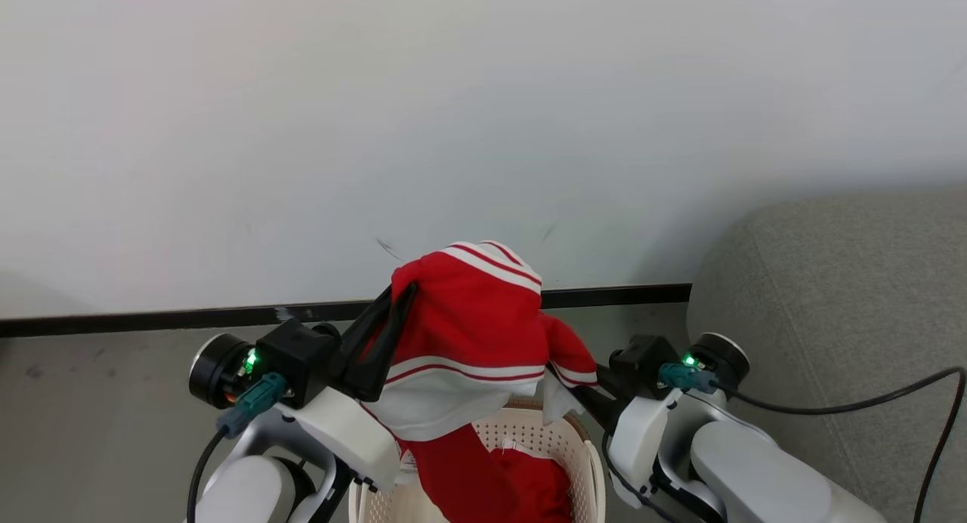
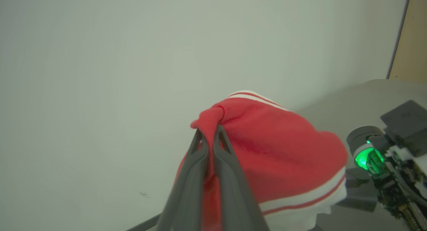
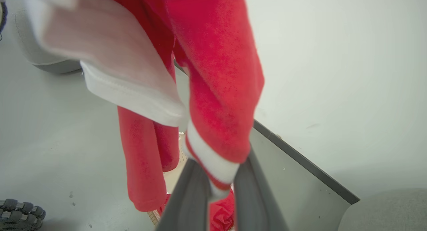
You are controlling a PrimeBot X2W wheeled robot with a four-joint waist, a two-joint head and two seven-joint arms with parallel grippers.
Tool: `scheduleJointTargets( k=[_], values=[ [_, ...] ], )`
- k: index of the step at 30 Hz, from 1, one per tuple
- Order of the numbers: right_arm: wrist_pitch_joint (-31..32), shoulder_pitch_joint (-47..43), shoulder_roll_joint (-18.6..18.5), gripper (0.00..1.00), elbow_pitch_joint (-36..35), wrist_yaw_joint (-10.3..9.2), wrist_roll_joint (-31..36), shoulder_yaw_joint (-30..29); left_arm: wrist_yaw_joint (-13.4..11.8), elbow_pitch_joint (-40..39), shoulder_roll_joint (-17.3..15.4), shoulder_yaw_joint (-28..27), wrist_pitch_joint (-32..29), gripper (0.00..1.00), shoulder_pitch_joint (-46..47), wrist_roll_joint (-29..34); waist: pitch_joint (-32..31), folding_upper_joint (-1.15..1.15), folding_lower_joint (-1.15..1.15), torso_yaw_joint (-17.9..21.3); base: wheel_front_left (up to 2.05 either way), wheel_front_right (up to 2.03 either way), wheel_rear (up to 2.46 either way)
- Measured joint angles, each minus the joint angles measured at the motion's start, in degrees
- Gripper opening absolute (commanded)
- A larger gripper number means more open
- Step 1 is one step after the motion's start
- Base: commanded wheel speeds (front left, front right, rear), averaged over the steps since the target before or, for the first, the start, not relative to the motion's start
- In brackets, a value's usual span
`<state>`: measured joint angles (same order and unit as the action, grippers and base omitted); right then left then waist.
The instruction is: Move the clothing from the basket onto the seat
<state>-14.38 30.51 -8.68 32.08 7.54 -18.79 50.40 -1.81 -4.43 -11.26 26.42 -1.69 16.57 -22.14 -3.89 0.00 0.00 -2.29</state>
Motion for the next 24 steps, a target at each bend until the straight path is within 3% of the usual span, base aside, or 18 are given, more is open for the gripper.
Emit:
scheduleJointTargets(
  k=[3,4,6,8,14,24],
  values=[
    [0.00,-0.12,-0.36,0.00,-1.00,0.00,-1.69,-2.27,-0.25,0.92,0.21,-0.55,0.48,0.00,-1.77,-0.85,-0.06,0.00,0.00,0.58,0.00,0.00,0.00],
    [0.00,-0.25,-0.56,0.00,-1.69,0.00,-2.19,-3.24,-0.38,1.31,0.24,-0.66,0.68,0.09,-2.20,-1.16,-0.08,0.00,0.00,0.79,0.00,0.00,0.00],
    [0.00,-0.93,-0.74,0.00,-2.55,-0.01,-3.53,-5.36,-0.40,1.75,0.24,-0.79,1.29,0.45,-2.98,-1.66,-0.14,0.00,0.00,1.23,0.00,0.00,0.00],
    [0.00,-1.31,-1.18,0.00,-3.67,0.00,-4.74,-7.35,-0.40,2.29,0.44,-0.82,1.69,0.99,-3.44,-2.63,-0.19,0.00,0.00,1.70,0.00,0.00,0.00],
    [0.00,-0.99,-3.27,0.00,-7.95,-0.01,-7.67,-15.53,-0.02,3.77,1.20,-0.77,3.90,1.00,-5.50,-3.54,-0.31,0.00,0.00,3.50,0.00,0.00,0.00],
    [0.00,-1.08,-8.02,0.00,-11.15,-0.02,-7.92,-22.51,2.10,4.72,2.14,1.30,6.27,1.00,-5.94,-4.15,-0.27,0.00,0.00,6.05,0.00,0.00,0.00]
  ],
)
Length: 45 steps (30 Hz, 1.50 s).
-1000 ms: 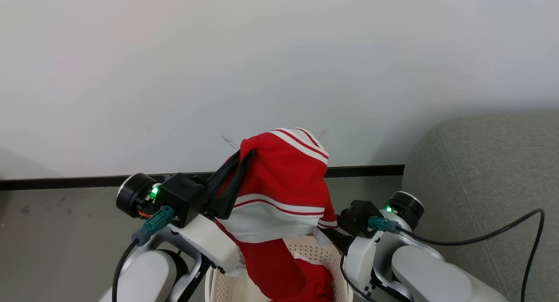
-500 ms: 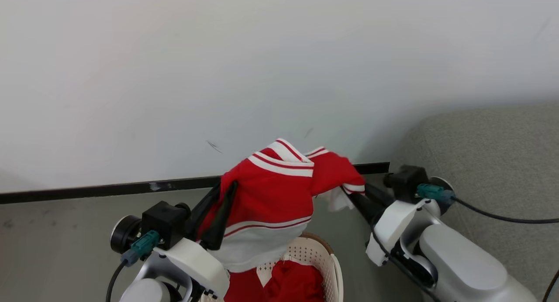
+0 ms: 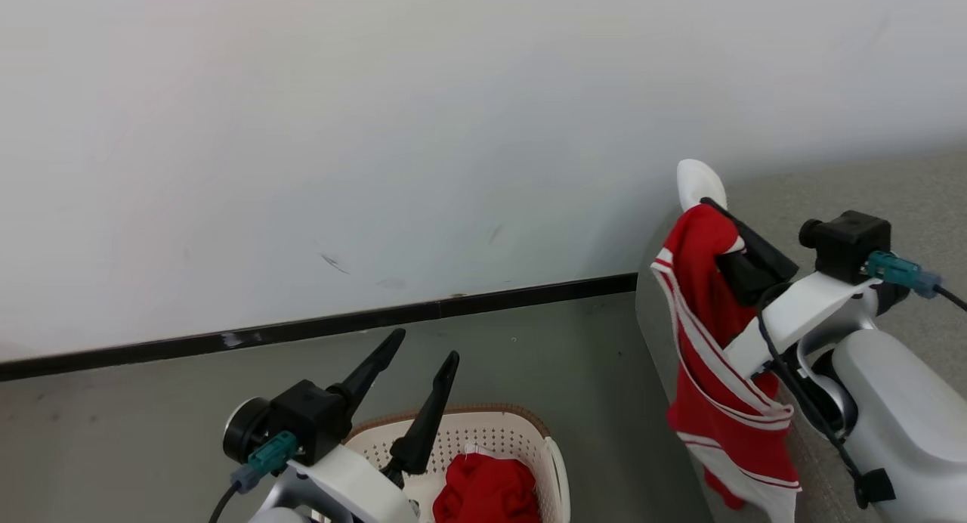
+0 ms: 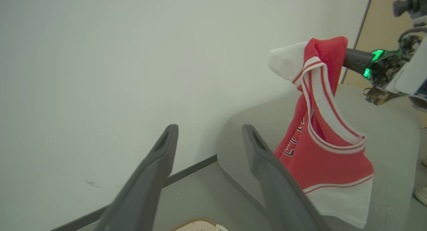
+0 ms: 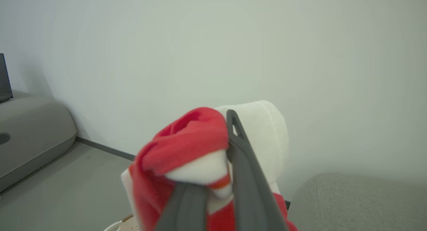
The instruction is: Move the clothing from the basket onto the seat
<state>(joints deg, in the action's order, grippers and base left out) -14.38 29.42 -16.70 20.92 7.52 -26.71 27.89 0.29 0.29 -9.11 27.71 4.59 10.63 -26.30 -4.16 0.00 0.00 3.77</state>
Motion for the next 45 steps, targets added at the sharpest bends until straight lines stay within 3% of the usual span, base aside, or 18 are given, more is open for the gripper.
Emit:
scheduleJointTargets(
  k=[9,18,32,39,45],
  values=[
    [0.00,-3.18,-4.20,0.00,-2.57,-0.01,0.51,-6.27,2.92,0.22,1.45,3.09,1.65,1.00,-0.62,0.00,0.11,0.00,0.00,2.77,0.00,0.00,0.00],
    [0.00,-6.99,-7.50,0.00,-5.50,-0.01,0.65,-12.63,3.90,1.12,1.87,5.28,2.38,1.00,-0.62,0.01,0.18,0.00,0.00,5.83,0.00,0.00,0.00],
    [-0.01,-12.71,-9.67,0.00,-9.89,-0.01,1.09,-20.02,5.14,2.40,3.23,8.98,3.14,1.00,-0.52,0.02,0.59,0.00,0.00,11.31,0.00,0.00,0.00],
    [0.55,-14.10,-10.77,0.00,-11.27,-0.01,1.44,-21.19,5.48,2.34,3.60,9.85,3.92,1.00,-0.45,0.02,1.07,0.00,0.00,14.06,0.00,0.00,0.00],
    [2.14,-13.06,-10.36,0.00,-12.90,-0.01,-0.31,-18.63,5.45,2.30,3.67,9.87,4.14,1.00,-0.45,0.02,1.98,0.00,0.00,15.83,0.00,0.00,0.00]
  ],
)
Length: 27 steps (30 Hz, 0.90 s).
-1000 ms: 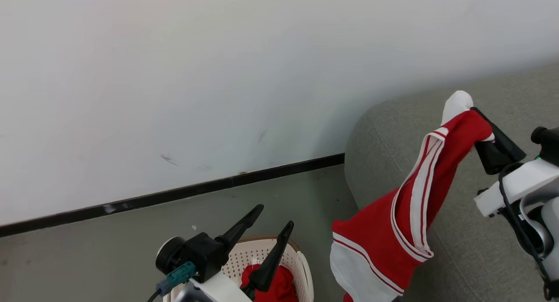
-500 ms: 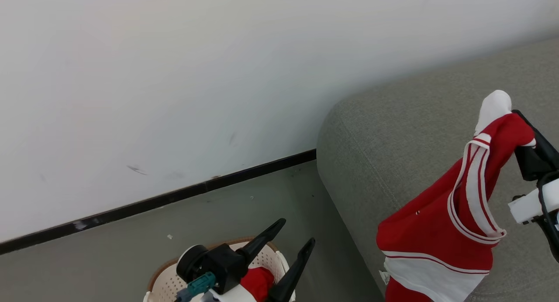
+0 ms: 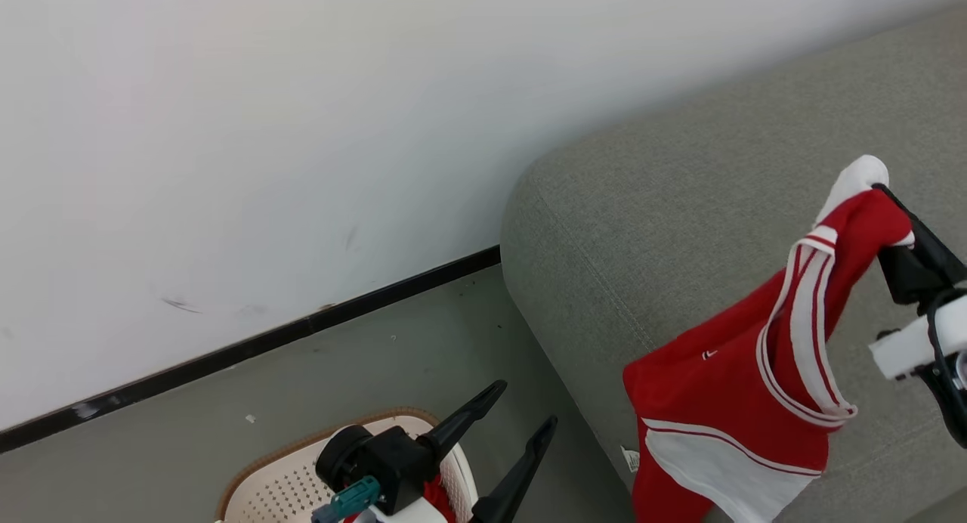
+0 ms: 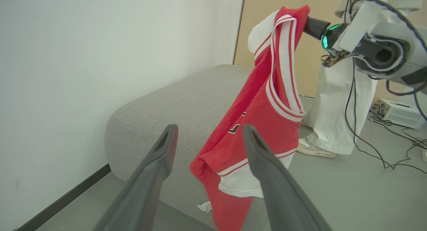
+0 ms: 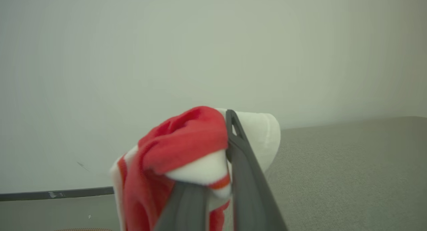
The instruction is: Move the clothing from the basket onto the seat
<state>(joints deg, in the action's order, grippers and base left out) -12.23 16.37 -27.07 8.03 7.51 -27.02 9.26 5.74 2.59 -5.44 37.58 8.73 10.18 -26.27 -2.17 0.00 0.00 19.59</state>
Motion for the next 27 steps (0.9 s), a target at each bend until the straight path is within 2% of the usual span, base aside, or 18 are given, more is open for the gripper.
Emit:
scheduleJointTargets(
  k=[6,18,22,27],
  values=[
    [3.30,11.74,0.88,0.00,-0.85,0.00,-4.52,0.89,-0.58,-0.70,-0.04,-0.70,0.00,1.00,0.03,0.27,1.70,0.00,0.00,0.91,0.00,0.00,0.00],
    [11.22,35.98,-4.42,0.00,6.32,-0.01,-7.10,-5.42,-3.03,-4.64,-0.23,-1.91,-0.10,1.00,2.35,2.23,6.11,0.00,0.00,0.46,0.00,0.00,0.00],
    [12.46,40.65,-6.99,0.00,9.87,-0.01,-6.49,-7.11,-3.60,-6.32,-0.26,-1.92,-0.66,1.00,2.37,2.71,7.70,0.00,0.00,-0.22,0.00,0.00,0.00],
    [13.10,43.17,-8.28,0.00,15.24,-0.01,-5.19,-9.05,-4.09,-8.04,-0.44,-1.69,-1.66,1.00,2.96,4.44,9.84,0.00,0.00,-1.25,0.00,0.00,0.00]
  ],
)
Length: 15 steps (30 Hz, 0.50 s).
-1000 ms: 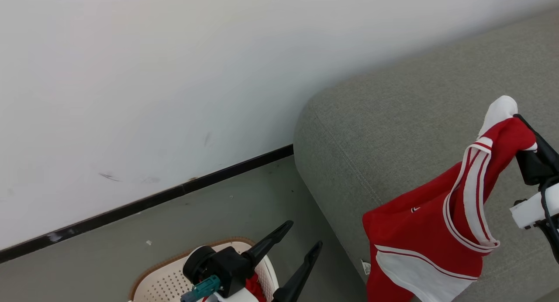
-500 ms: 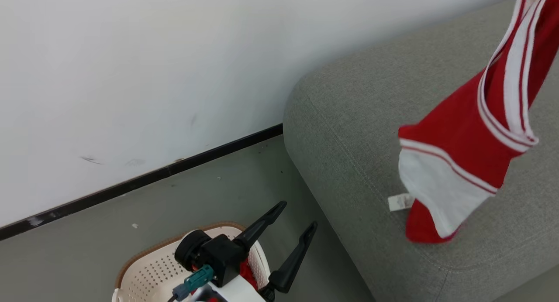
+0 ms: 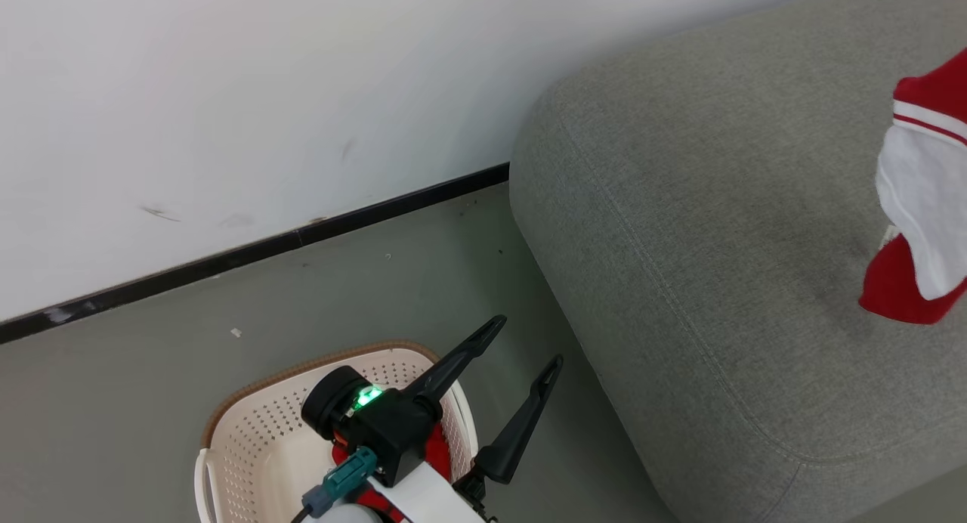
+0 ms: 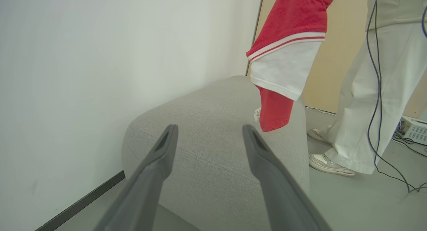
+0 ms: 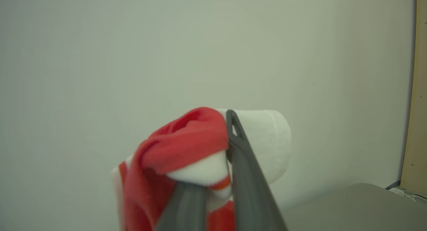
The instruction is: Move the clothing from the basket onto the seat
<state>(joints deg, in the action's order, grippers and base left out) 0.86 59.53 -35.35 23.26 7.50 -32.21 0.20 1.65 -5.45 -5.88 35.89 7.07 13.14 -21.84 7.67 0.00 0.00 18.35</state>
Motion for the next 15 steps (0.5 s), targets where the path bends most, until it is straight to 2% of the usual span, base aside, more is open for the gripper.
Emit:
scheduleJointTargets(
  k=[5,15],
  values=[
    [-0.36,1.90,-1.19,0.00,5.13,0.00,1.15,-1.67,0.00,-1.63,-0.65,1.04,-1.49,1.00,1.82,1.05,2.64,0.00,0.00,-1.40,0.00,0.00,0.00],
    [-4.90,1.93,-0.91,0.00,9.36,0.00,3.53,-3.03,0.09,-3.46,-1.40,1.79,-3.49,1.00,4.63,1.97,6.80,0.00,0.00,-3.42,0.00,0.00,0.00]
  ],
)
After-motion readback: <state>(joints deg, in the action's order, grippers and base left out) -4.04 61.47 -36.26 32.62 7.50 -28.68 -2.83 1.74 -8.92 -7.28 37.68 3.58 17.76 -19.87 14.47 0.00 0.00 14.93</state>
